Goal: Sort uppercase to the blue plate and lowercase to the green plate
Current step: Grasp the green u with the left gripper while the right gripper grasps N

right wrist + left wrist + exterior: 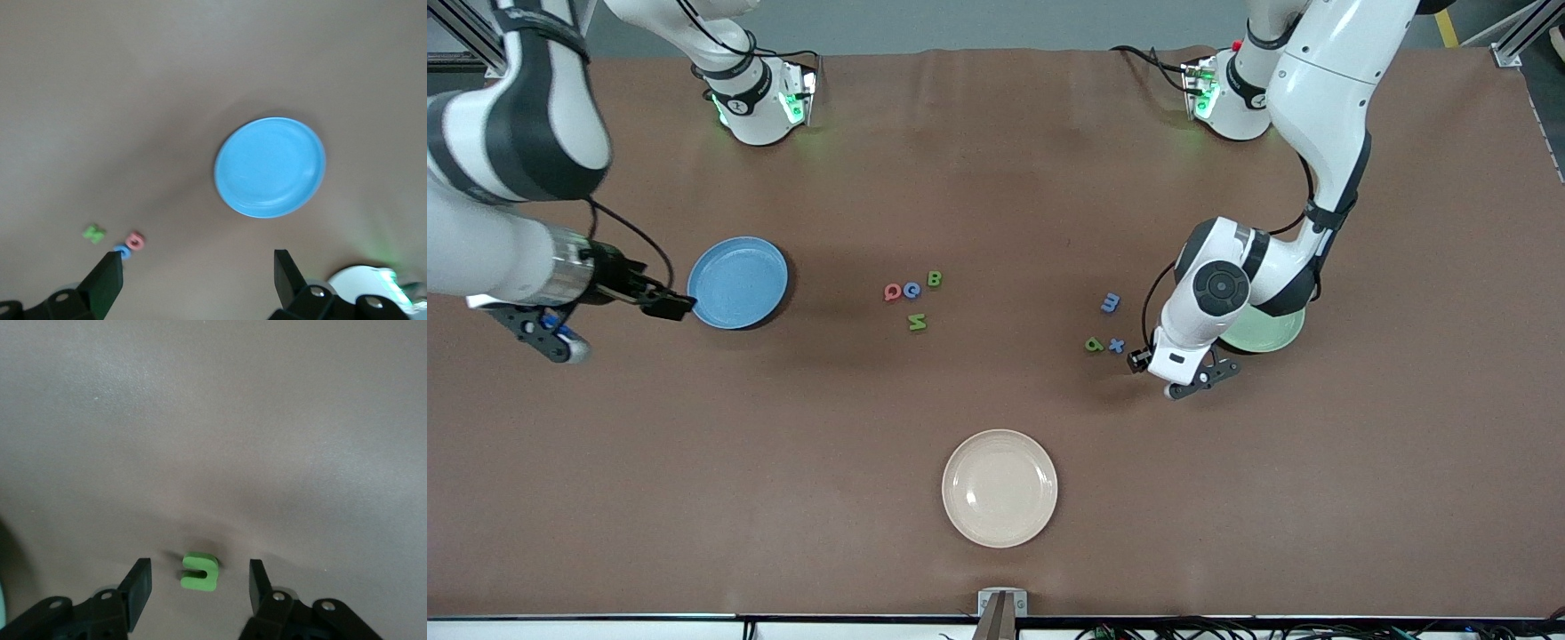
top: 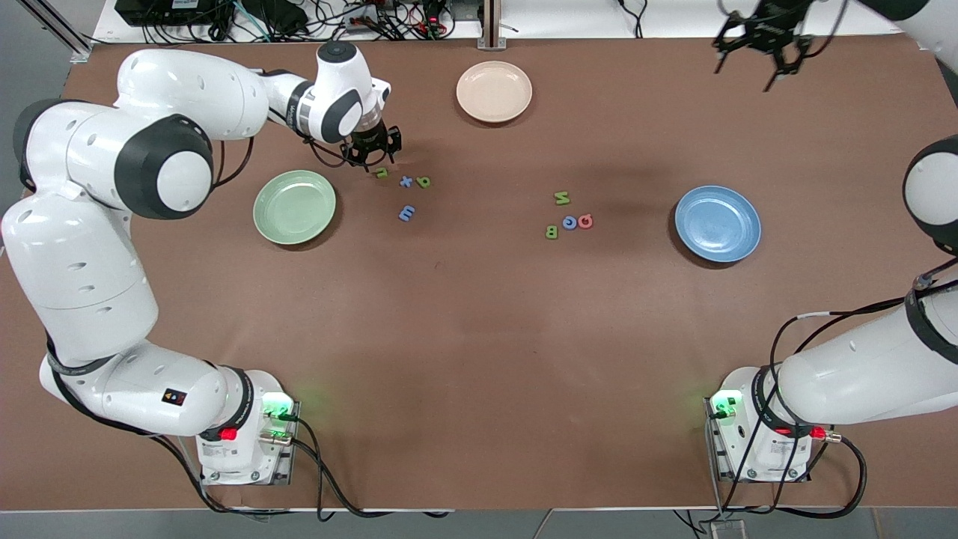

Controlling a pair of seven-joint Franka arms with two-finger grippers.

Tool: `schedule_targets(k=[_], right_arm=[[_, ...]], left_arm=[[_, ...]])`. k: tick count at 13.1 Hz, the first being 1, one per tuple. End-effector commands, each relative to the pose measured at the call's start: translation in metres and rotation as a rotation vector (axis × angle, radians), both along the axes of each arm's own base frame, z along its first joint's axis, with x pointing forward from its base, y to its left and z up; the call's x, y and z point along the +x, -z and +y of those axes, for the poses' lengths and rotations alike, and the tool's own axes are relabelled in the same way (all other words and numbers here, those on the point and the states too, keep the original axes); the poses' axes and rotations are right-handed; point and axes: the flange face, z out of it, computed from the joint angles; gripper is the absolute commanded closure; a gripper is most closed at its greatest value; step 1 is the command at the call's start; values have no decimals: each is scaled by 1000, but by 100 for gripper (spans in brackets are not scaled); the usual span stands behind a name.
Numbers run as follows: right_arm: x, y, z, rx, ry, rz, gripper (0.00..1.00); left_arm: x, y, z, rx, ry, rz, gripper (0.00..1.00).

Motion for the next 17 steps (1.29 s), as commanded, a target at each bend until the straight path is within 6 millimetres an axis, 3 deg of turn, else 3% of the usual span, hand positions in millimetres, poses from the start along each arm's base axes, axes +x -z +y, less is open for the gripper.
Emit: schedule_targets(k=[1,2,4,7,10,12,14,17], right_arm=[[-19,18,43,-20,96,-19,0],[-22,22,61,-35,143,-26,0],[-37,39,123,-49,137,-56,0],[-49,67,186,-64,239,-104,0],[-57,99,221,-100,303,-106,0],[-62,132,248,-133,396,-112,0],[-74,179,280,-166,443,-124,0],[-87,251,308,-191,454,-155,3]], left_arm=[[-9,6,-5,7,5,-12,35],[-9,7,-6,7,7,-12,36],[-11,12,-8,8,10,-6,37],[-15,18,-7,12,10,4,40],[-14,19,-6,9,9,0,47],[-12,18,-7,1,9,-15,49],[-10,17,-8,0,8,-19,49],[-9,17,-8,-6,10,-31,49]])
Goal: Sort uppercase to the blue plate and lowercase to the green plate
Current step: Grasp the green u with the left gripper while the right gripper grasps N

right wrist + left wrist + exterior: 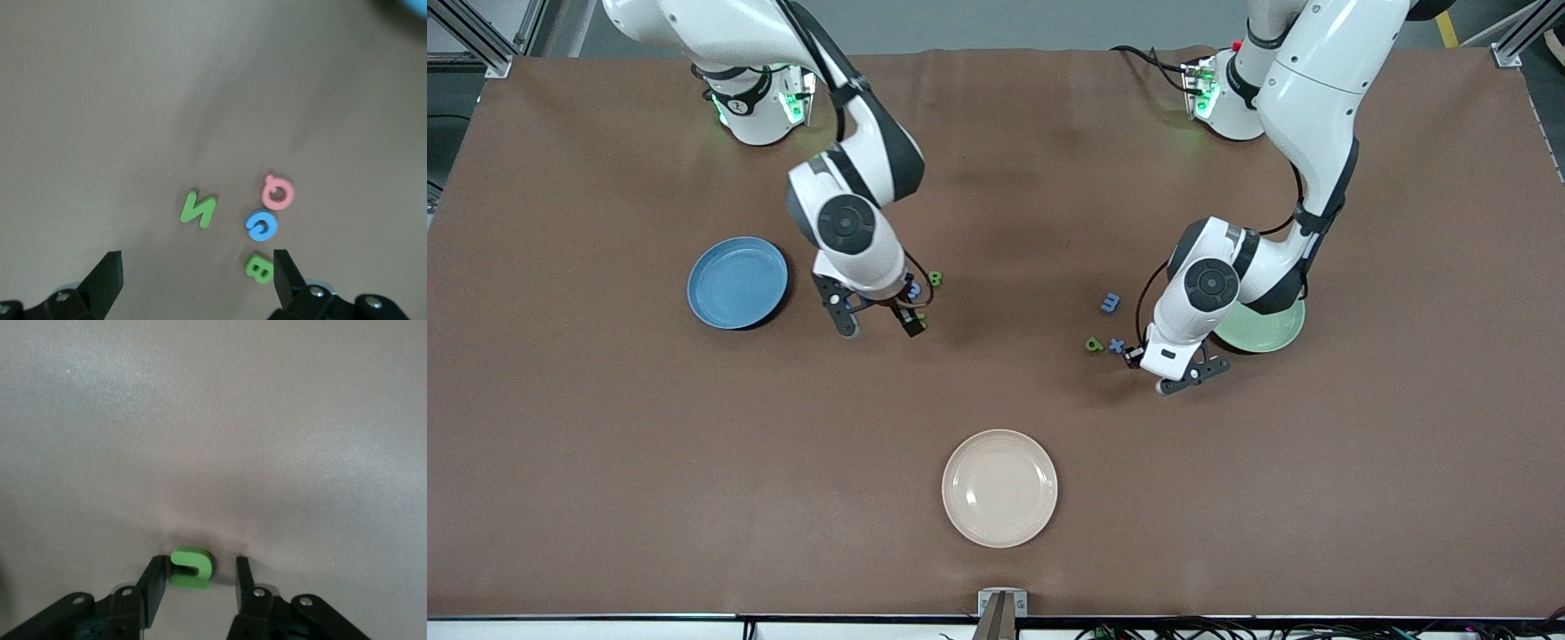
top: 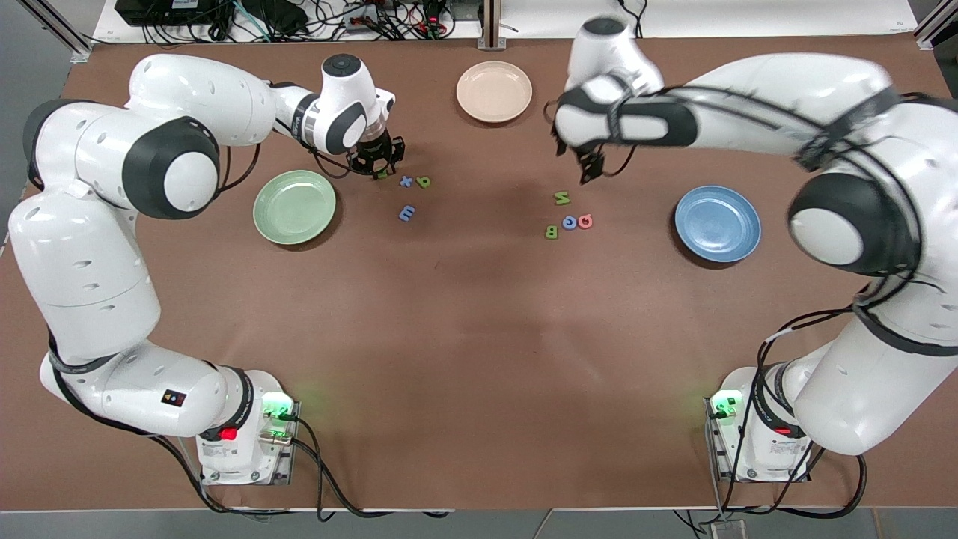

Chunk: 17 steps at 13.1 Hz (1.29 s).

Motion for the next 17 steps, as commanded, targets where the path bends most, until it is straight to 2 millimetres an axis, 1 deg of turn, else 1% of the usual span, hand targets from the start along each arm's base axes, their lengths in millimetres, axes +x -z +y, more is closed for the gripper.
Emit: schedule_targets(k=[1,2,4,6,8,9,11,12,13,15,17], right_arm=[[-4,43,12,-28,26,-24,4],[-4,44,10,-31,28,-21,5],[-7,51,6,-39,38,-15,8],[-2,56,-2,-44,64,-14,16],[1,54,-1,-35,104,-30,22],[3,59,-1,-27,118,-44,25],[3,64,-1,-27,122,-46,26],[3,67,0,-30,120,-44,26],[0,71,2,-32,115,-40,26],[-2,80,2,-39,113,-34,26],[-2,85,3,-38,125,-37,26]], left_arm=[[0,3,-1,4,-5,-21,49],[-1,7,0,6,-5,-14,50],[1,5,-1,-2,-5,-28,53],[1,5,-2,-6,-5,-35,57],[2,5,-1,-6,-7,-35,62],[2,5,0,-6,-8,-35,66],[4,3,0,-8,-10,-41,75],[6,-2,1,-10,-12,-47,78],[8,-10,2,-11,-13,-54,80],[16,-45,12,-7,-21,-74,80],[13,-79,20,26,35,-43,80]])
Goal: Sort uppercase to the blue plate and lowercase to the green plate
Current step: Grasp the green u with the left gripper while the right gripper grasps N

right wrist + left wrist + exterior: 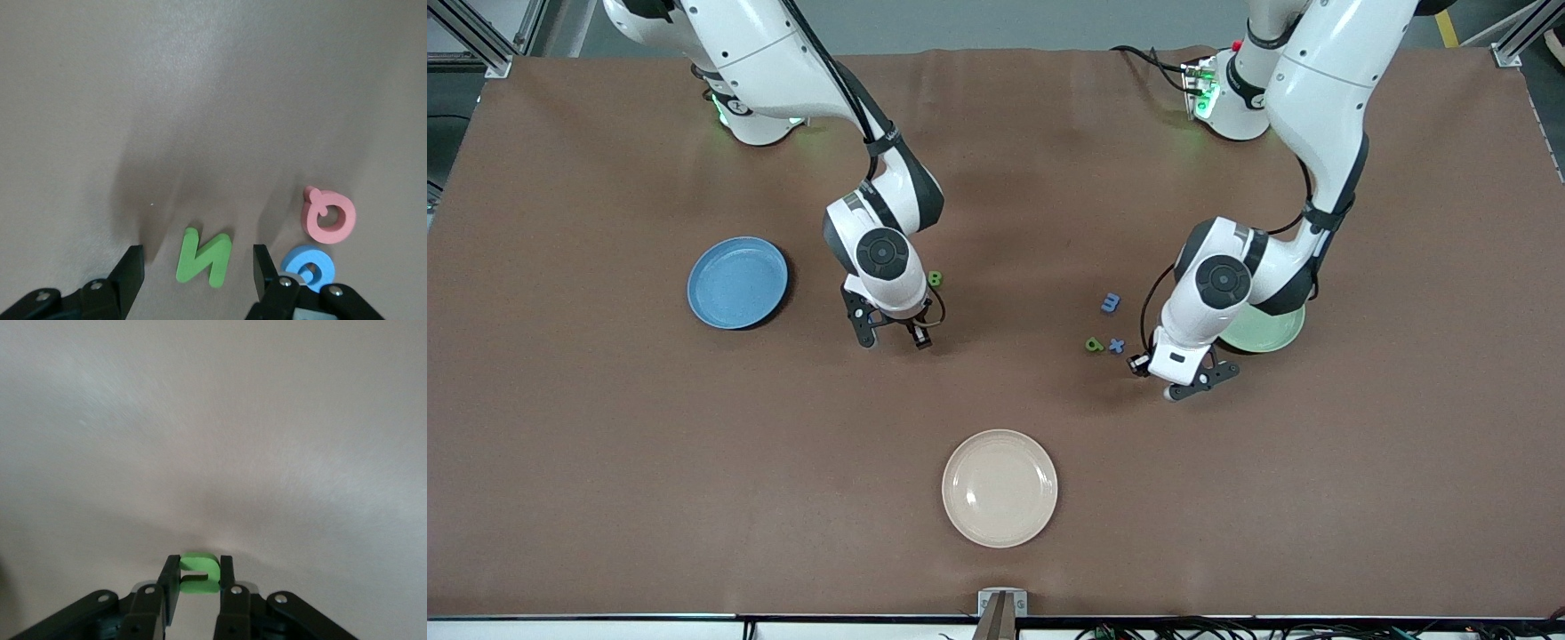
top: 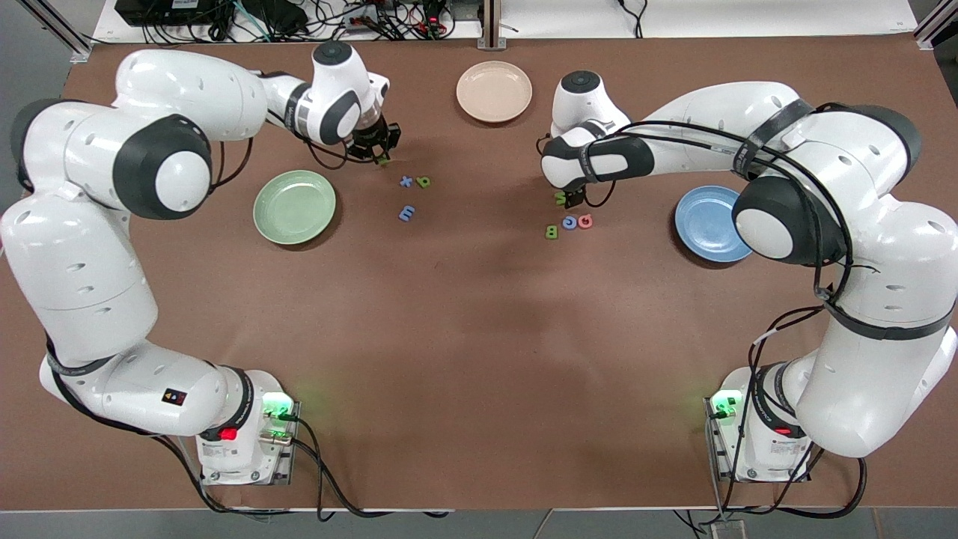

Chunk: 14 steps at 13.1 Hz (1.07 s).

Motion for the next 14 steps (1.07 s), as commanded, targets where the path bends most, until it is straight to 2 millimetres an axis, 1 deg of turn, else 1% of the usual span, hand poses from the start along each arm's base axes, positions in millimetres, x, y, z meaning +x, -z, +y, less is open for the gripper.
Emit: schedule_targets(k=[1,2,3,4,5,6,8,9,10,11,12,13,14], right_arm=[[-2,8,3,-7,22,-14,27],[-2,7,3,-6,22,-15,30],[-3,8,3,-8,22,-13,33],[-3,8,3,-8,22,-11,42],[-3,8,3,-9,21,-10,53],[-4,8,3,-11,18,-7,68],[-5,9,3,-16,9,0,93],[-4,8,2,-18,2,2,99],[-1,0,-2,-20,-12,12,100],[2,-7,-5,-30,-44,38,100],[4,-25,-13,-41,-81,74,100],[9,-35,-28,-48,-123,112,100],[12,-47,-41,-48,-166,144,100]], left_arm=[[-7,-54,18,56,63,36,82],[-11,-66,26,71,69,54,84],[-22,-76,32,83,81,66,86],[-32,-82,45,90,104,69,86],[-40,-87,55,95,137,72,86],[-50,-87,67,102,174,83,86],[-75,-86,85,116,255,110,86],[-85,-81,94,120,296,129,86],[-91,-78,107,122,321,137,85],[-97,-75,112,122,348,144,85],[-104,-71,114,122,365,150,85],[-111,-61,117,119,374,146,85],[-116,-52,124,112,382,127,85]])
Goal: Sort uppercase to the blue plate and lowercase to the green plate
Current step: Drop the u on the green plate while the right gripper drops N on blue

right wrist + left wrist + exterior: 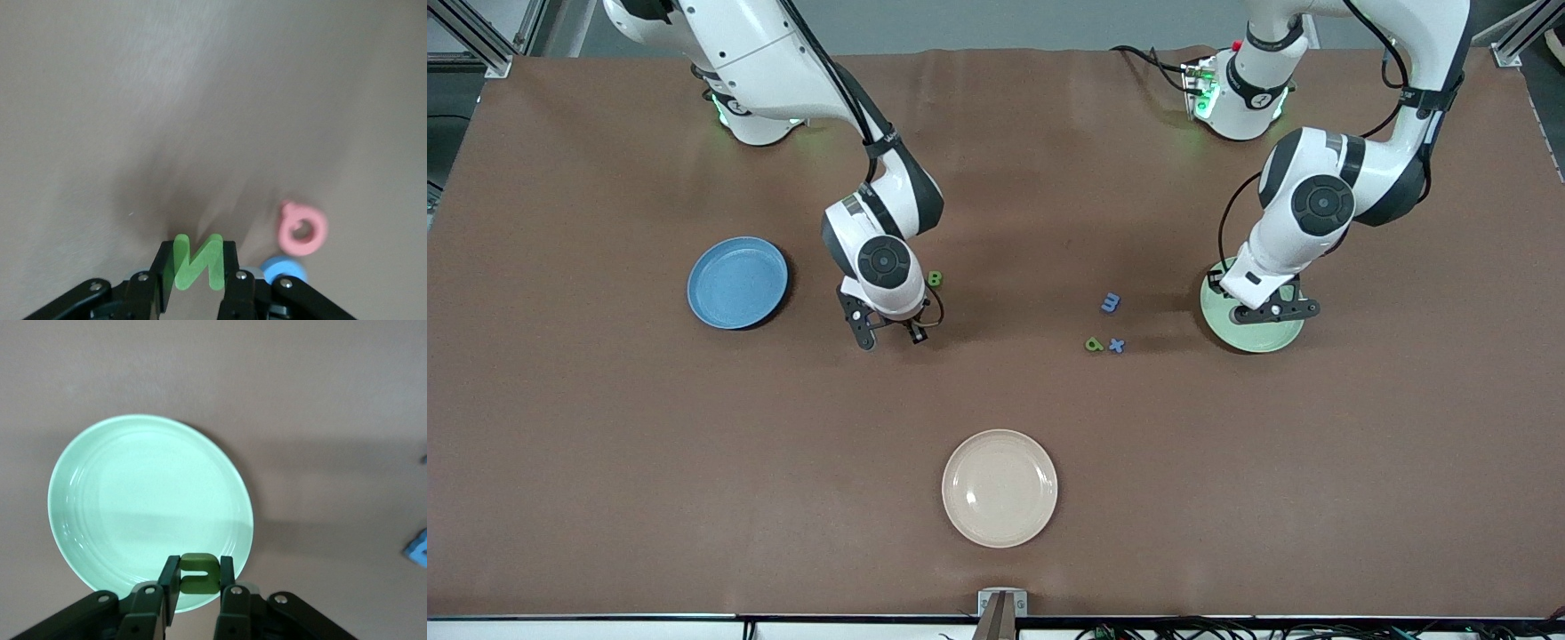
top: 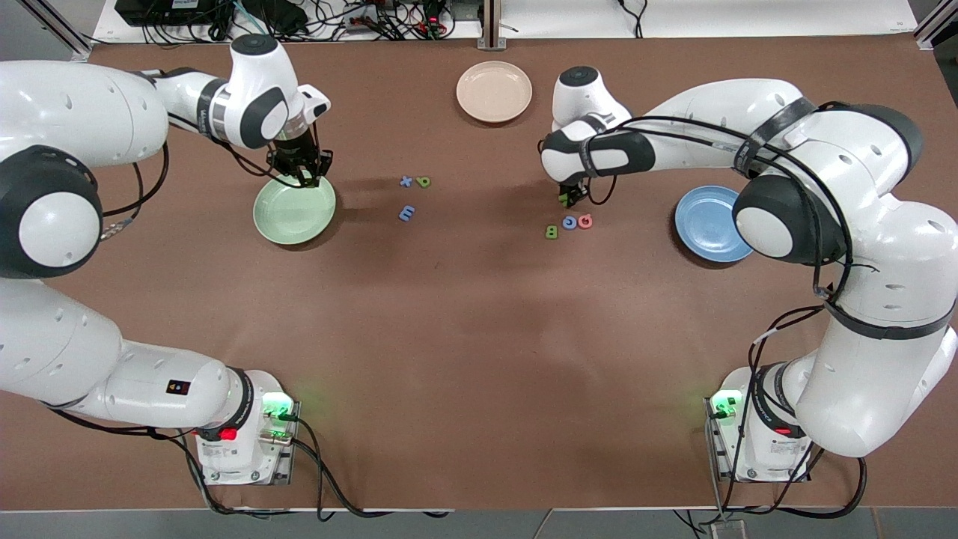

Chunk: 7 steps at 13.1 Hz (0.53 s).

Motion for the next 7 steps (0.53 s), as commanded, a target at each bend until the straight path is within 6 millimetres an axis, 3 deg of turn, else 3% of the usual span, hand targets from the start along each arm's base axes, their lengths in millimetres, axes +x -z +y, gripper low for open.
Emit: schedule_targets(k=[1,3,5,7], right_arm=[[7,-41,-39,-8,-109,81,100],[-5,-56,-76,-62,-263,158,99],[-22,-60,-125,-49,-344,198,99],[-40,-62,-170,-19,-400,216,98]], left_arm=[[-23,17,14,-18,59,-57,85],[-30,32,21,-33,89,-73,85],[-30,40,38,-34,95,-56,85],[-34,50,40,-33,98,-32,85]])
